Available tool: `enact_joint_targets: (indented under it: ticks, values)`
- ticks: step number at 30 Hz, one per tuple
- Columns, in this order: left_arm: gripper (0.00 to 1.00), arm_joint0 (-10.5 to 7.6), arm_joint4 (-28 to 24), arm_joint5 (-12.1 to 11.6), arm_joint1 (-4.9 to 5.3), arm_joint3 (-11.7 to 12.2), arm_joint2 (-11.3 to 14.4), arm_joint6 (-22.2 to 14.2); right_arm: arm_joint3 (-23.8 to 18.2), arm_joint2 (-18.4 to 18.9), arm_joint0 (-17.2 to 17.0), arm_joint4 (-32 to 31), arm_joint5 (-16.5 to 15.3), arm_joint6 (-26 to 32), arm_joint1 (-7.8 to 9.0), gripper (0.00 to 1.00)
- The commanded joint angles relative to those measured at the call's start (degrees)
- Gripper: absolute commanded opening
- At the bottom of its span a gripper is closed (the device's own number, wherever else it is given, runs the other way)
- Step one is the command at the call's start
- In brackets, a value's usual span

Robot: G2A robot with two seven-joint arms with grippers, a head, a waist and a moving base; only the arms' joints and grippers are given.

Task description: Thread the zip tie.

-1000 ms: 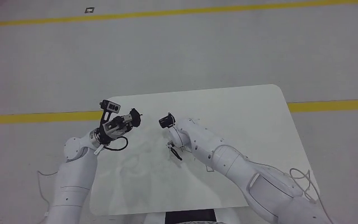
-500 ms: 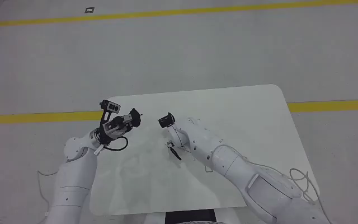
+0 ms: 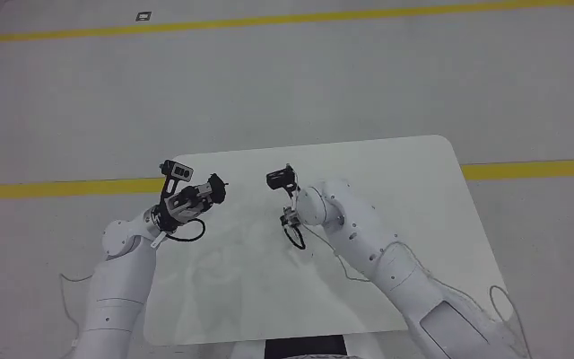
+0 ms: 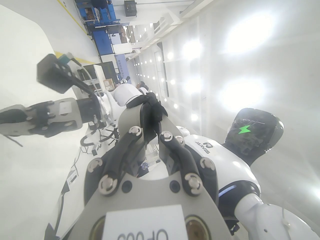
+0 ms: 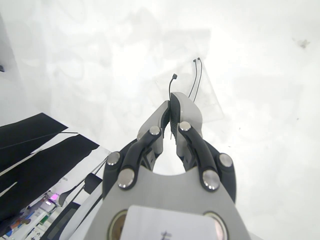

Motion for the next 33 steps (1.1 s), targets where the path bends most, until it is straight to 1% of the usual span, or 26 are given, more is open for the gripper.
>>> enact_joint_targets:
  ticks: [1,3,4,6,7,9,12,13,14,23,24,25,28,30,33]
  values:
    - [0.0,0.0,0.0,0.0,0.0,0.0,0.0,0.0,-4.4,3.9,-2.7,2.8,-1.1,-0.7,0.8,0.0]
    - [0.0,0.0,0.0,0.0,0.0,0.0,0.0,0.0,-7.2,6.9,-4.9,4.7,-2.3,-1.9,1.45,0.0]
    - [0.0,0.0,0.0,0.0,0.0,0.0,0.0,0.0,-8.9,8.9,-6.4,7.5,-3.0,-3.5,1.72,0.0]
    - [0.0,0.0,0.0,0.0,0.0,0.0,0.0,0.0,-10.4,11.2,-8.4,11.6,-4.5,-5.5,2.02,0.0]
    - [0.0,0.0,0.0,0.0,0.0,0.0,0.0,0.0,-11.1,12.4,-9.4,15.0,-6.3,-7.0,2.14,0.0]
    - [0.0,0.0,0.0,0.0,0.0,0.0,0.0,0.0,-10.9,14.1,-10.6,20.0,-8.6,-8.8,2.28,0.0]
    - [0.0,0.0,0.0,0.0,0.0,0.0,0.0,0.0,-9.4,16.0,-11.7,28.2,-12.8,-11.3,2.4,0.0]
    - [0.0,0.0,0.0,0.0,0.0,0.0,0.0,0.0,-9.0,16.3,-11.9,31.0,-15.5,-12.1,2.4,0.0]
    - [0.0,0.0,0.0,0.0,0.0,0.0,0.0,0.0,-8.2,16.3,-11.6,31.0,-18.1,-12.0,2.58,0.0]
    - [0.0,0.0,0.0,0.0,0.0,0.0,0.0,0.0,-8.2,16.3,-11.6,31.0,-18.1,-12.0,2.58,0.0]
    - [0.0,0.0,0.0,0.0,0.0,0.0,0.0,0.0,-7.9,16.1,-12.0,30.1,-18.2,-12.8,2.68,0.0]
    - [0.0,0.0,0.0,0.0,0.0,0.0,0.0,0.0,-8.0,16.4,-12.2,29.9,-18.3,-14.2,2.79,0.0]
    - [0.0,0.0,0.0,0.0,0.0,0.0,0.0,0.0,-9.5,18.1,-12.6,32.7,-18.3,-19.5,2.93,0.0]
    - [0.0,0.46,0.5,0.0,-0.1,-0.8,0.6,2.4,-10.4,18.9,-12.9,33.4,-18.7,-24.3,2.96,0.0]
    - [0.0,1.74,1.8,0.0,-0.3,-2.6,1.6,5.7,-11.5,19.3,-13.6,35.2,-19.4,-31.8,2.83,0.0]
